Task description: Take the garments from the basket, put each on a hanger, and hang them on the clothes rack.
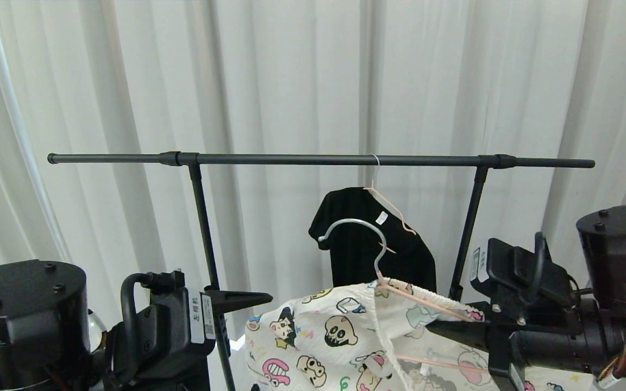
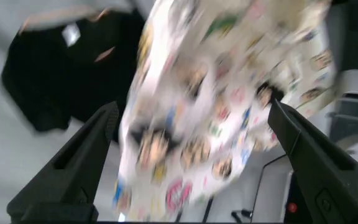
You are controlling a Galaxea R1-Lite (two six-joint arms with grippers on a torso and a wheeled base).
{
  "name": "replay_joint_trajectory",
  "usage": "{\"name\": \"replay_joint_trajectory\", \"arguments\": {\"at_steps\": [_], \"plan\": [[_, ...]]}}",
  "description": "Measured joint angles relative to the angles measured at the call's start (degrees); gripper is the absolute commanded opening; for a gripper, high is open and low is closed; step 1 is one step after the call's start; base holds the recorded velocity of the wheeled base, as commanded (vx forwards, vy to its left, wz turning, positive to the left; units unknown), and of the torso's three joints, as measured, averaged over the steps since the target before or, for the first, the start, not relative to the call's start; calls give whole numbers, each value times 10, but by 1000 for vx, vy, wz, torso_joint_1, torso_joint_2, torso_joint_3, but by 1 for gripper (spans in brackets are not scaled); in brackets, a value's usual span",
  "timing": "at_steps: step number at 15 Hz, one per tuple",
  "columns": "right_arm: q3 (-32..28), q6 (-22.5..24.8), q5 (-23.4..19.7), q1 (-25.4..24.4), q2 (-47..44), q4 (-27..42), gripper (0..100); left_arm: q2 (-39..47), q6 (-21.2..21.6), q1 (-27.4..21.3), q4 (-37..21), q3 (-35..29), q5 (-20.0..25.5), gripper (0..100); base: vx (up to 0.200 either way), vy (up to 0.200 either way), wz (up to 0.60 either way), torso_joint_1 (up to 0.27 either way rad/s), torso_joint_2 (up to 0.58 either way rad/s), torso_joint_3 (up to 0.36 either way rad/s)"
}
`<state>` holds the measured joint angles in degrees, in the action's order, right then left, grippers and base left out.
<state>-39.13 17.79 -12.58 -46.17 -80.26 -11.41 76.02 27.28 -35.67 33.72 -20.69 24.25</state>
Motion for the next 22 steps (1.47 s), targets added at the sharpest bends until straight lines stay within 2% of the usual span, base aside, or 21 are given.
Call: {"name": "replay_joint_trajectory", "arguments": {"at_steps": [3,5,10,17,18,22], "plan": [[7,3,-4,4,25,-1,0,8,-1,105,0,35,-1,100,0,0,0,0,0,0],[12,4,-14,4,42,-2,0,28,0,152,0,62,-1,100,0,0,0,0,0,0],[37,5,-23,-15,89,-35,0,69,-3,172,0,86,-1,100,0,0,0,0,0,0],[60,5,-22,-31,130,-36,0,80,-3,188,11,84,0,100,0,0,0,0,0,0],[60,5,-22,-32,132,-36,0,80,-3,188,11,84,1,0,0,0,0,0,0,0],[60,5,-22,-33,135,-37,0,82,-3,194,11,86,0,0,0,0,0,0,0,0]]}}
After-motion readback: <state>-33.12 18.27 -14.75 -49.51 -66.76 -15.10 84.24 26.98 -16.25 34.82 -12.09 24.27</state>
